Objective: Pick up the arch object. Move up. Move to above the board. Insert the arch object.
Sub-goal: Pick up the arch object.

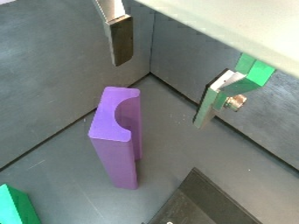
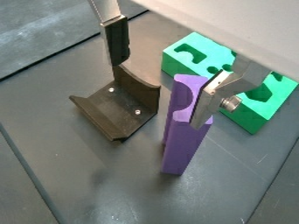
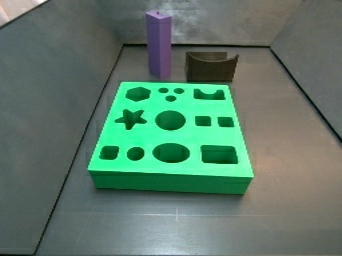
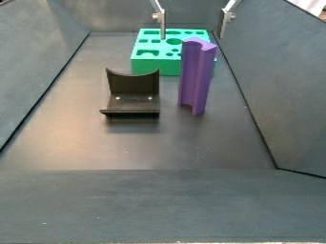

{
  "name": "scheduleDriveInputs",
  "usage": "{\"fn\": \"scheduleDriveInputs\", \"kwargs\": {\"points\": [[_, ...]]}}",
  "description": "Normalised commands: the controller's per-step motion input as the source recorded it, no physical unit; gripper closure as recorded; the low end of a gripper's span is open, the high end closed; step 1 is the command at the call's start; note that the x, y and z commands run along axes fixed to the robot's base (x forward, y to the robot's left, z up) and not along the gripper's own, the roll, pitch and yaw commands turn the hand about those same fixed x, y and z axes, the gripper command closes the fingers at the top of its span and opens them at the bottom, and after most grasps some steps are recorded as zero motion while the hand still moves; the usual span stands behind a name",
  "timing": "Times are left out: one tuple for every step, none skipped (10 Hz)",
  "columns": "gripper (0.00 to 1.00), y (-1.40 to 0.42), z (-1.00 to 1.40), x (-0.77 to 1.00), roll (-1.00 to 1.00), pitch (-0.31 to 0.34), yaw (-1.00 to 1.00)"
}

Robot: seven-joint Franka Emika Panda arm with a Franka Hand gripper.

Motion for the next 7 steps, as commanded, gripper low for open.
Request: {"fn": "scheduleDriveInputs", "kwargs": {"points": [[0.0,0.0,-0.11,0.0,0.0,0.0,0.0],[0.0,0.01,-0.02,0.0,0.0,0.003,0.0],[0.0,0.0,-0.13,0.09,0.08,0.163,-0.63],[0.0,0.0,-0.19,-0.08,0.1,0.06,-1.0],[0.0,0.0,-0.2,-0.03,0.08,0.0,-1.0],[0.0,0.0,-0.2,-0.02,0.06,0.0,-1.0],[0.0,0.0,-0.2,-0.01,0.06,0.0,-1.0]]}}
